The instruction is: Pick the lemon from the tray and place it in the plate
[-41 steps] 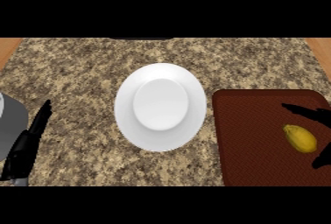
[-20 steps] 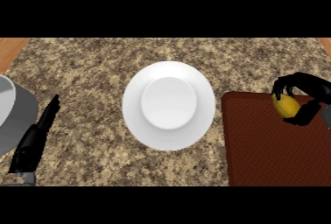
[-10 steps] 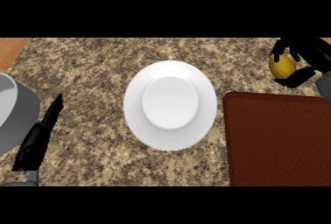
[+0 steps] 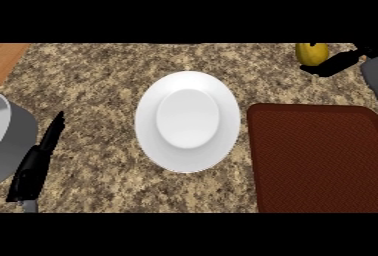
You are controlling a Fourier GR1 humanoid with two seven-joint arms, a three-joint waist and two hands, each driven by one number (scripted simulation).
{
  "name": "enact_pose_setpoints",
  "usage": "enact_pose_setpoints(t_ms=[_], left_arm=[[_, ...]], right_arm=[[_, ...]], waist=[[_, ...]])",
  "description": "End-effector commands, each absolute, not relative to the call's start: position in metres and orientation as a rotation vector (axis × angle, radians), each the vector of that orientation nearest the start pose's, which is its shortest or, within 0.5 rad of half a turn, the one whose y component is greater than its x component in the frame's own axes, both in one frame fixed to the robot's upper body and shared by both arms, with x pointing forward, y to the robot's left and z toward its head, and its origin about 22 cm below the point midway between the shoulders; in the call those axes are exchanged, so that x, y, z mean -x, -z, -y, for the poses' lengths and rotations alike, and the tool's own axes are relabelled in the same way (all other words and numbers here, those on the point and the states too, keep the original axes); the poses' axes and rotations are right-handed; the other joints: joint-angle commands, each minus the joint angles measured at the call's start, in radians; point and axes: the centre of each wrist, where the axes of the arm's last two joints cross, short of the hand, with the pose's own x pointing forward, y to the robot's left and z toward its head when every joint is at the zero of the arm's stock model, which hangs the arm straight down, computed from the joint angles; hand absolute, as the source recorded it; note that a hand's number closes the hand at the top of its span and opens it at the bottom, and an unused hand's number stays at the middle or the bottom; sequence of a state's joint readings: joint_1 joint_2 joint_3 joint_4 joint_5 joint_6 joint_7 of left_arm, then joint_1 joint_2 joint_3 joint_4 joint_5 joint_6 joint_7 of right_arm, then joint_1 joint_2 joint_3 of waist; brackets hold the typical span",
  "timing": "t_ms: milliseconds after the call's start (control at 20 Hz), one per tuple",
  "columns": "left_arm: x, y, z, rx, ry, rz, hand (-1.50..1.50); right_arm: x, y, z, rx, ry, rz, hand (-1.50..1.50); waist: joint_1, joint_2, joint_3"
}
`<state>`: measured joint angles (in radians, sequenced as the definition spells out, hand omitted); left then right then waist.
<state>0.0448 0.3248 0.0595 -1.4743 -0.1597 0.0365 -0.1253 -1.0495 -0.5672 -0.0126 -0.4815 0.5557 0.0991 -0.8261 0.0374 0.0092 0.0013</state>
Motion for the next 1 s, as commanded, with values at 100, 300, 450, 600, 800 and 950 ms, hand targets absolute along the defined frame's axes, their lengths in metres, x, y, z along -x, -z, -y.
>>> enact_pose_setpoints(t_ms=[100, 300, 450, 600, 800, 950], left_arm=[[-0.204, 0.015, -0.325, -0.469, 0.305, 1.509, 0.00], [-0.211, 0.008, -0.343, -0.477, 0.297, 1.517, 0.00], [-0.216, 0.003, -0.349, -0.479, 0.301, 1.509, 0.00], [-0.206, 0.002, -0.342, -0.468, 0.289, 1.489, 0.00], [-0.211, 0.007, -0.335, -0.486, 0.297, 1.507, 0.00], [-0.216, 0.007, -0.337, -0.488, 0.297, 1.513, 0.00]], right_arm=[[-0.458, -0.212, 0.281, 0.273, -1.258, 2.129, 1.50], [-0.457, -0.206, 0.234, 0.177, -1.248, 2.142, 1.50], [-0.448, -0.190, 0.197, 0.103, -1.242, 2.129, 1.50], [-0.440, -0.222, 0.168, 0.098, -1.255, 2.068, 1.50], [-0.422, -0.188, 0.099, 0.047, -1.301, 1.990, 1.50], [-0.408, -0.190, 0.076, 0.058, -1.372, 1.948, 1.50]], waist=[[-0.028, -0.015, -0.002], [-0.033, -0.014, -0.002], [-0.040, -0.015, -0.002], [-0.040, -0.019, -0.002], [-0.037, -0.016, -0.002], [-0.040, -0.015, -0.002]])
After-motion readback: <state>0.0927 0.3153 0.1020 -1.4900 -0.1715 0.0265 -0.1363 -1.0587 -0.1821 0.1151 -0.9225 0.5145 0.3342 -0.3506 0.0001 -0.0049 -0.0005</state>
